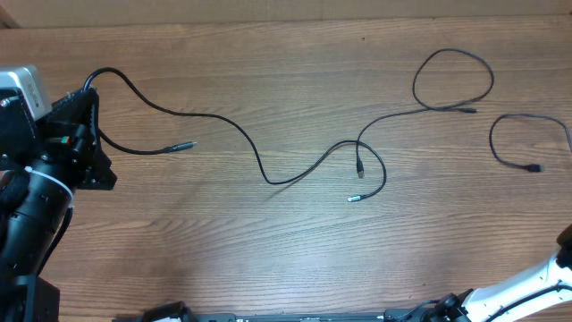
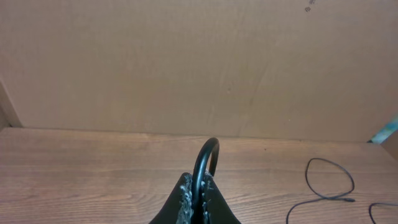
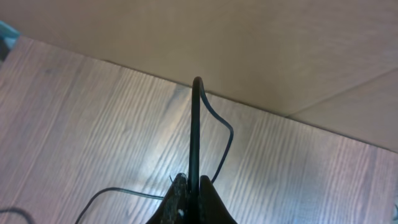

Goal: Untangle cables

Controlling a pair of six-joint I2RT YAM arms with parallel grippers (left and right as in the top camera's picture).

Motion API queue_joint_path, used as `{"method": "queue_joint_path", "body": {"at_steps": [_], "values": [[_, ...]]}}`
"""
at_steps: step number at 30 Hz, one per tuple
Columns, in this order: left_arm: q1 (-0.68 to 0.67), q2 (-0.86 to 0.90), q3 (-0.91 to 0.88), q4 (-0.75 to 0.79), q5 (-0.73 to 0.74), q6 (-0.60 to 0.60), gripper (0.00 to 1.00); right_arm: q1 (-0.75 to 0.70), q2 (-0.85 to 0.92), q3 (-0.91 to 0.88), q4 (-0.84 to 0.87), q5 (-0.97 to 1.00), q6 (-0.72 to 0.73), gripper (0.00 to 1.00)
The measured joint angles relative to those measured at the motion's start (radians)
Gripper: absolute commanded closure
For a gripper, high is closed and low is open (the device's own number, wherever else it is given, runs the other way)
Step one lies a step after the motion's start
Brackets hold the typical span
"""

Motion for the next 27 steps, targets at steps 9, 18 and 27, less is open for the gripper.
{"method": "queue_joint_path", "body": {"at_steps": [9, 18, 27], "values": [[0.000, 0.005, 0.000, 0.000, 0.000, -0.001, 0.96, 0.005, 0.000, 0.000, -0.001, -0.015, 0.002, 0.96], [0.000, 0.005, 0.000, 0.000, 0.000, -0.002, 0.96, 0.005, 0.063, -0.136, 0.081, -0.015, 0.002, 0.96], [0.000, 0.005, 0.000, 0.000, 0.000, -0.004, 0.96, 0.005, 0.110, -0.465, 0.261, -0.019, 0.002, 0.96]]}}
